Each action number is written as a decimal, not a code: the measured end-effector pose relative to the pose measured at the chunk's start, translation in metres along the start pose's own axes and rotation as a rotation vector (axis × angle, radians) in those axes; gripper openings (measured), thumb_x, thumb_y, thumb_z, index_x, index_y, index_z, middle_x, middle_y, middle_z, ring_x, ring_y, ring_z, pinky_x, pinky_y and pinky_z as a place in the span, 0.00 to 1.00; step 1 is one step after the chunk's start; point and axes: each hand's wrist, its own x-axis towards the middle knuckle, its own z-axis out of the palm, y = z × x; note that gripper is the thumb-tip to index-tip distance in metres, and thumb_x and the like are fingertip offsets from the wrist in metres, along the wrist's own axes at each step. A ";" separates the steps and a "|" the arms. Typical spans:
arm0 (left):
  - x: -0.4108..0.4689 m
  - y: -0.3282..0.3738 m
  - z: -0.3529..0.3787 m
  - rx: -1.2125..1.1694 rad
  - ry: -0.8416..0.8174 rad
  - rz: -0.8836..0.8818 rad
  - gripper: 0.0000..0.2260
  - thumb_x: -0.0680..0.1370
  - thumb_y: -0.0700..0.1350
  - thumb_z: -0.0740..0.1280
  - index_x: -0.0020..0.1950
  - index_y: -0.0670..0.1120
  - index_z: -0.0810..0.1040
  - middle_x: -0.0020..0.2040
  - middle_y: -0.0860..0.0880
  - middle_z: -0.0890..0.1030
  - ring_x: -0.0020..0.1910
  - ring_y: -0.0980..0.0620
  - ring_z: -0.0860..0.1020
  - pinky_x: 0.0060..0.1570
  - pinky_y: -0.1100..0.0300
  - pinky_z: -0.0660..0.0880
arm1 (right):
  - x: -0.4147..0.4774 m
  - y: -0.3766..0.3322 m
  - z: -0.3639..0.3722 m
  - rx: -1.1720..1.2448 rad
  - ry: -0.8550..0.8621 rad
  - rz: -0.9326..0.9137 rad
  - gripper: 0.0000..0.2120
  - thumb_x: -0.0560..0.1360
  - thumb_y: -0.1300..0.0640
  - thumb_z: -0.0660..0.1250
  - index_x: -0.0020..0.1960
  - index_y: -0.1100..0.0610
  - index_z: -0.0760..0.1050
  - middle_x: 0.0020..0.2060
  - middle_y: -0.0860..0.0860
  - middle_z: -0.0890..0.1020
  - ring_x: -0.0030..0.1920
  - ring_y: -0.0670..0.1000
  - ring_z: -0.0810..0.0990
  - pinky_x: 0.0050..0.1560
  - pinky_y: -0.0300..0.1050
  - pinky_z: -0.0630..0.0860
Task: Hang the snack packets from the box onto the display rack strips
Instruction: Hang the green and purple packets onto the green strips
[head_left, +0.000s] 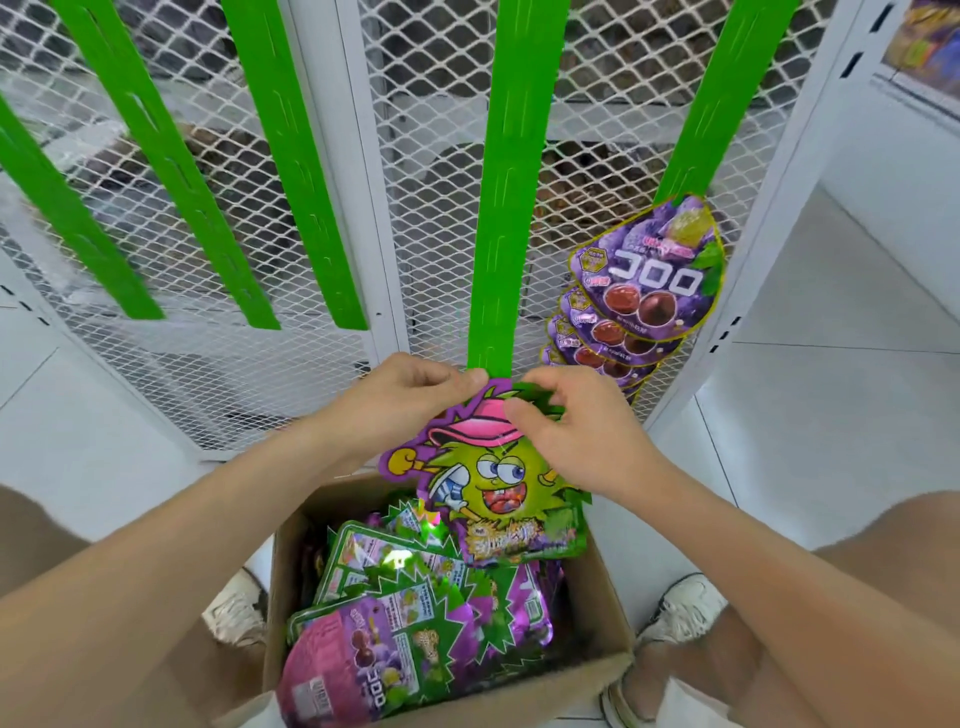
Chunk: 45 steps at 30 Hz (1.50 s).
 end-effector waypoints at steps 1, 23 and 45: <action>0.000 0.001 -0.001 -0.016 0.011 -0.008 0.19 0.79 0.61 0.70 0.54 0.47 0.89 0.52 0.47 0.89 0.54 0.47 0.87 0.67 0.44 0.78 | 0.000 -0.002 0.001 0.000 0.010 0.015 0.15 0.76 0.42 0.66 0.43 0.54 0.80 0.33 0.52 0.82 0.35 0.55 0.80 0.41 0.53 0.79; 0.013 -0.022 0.000 0.332 0.103 0.249 0.18 0.84 0.54 0.69 0.40 0.42 0.80 0.32 0.46 0.71 0.33 0.49 0.69 0.38 0.55 0.69 | 0.001 0.006 0.010 -0.132 -0.108 0.085 0.21 0.78 0.44 0.70 0.33 0.56 0.74 0.25 0.52 0.73 0.34 0.58 0.74 0.37 0.50 0.70; -0.020 -0.167 0.041 1.277 -0.432 -0.130 0.12 0.82 0.45 0.70 0.63 0.43 0.75 0.59 0.43 0.78 0.59 0.41 0.79 0.49 0.47 0.72 | -0.041 0.036 0.067 -0.365 -1.019 0.033 0.20 0.82 0.52 0.61 0.47 0.69 0.79 0.42 0.68 0.81 0.42 0.70 0.78 0.45 0.62 0.79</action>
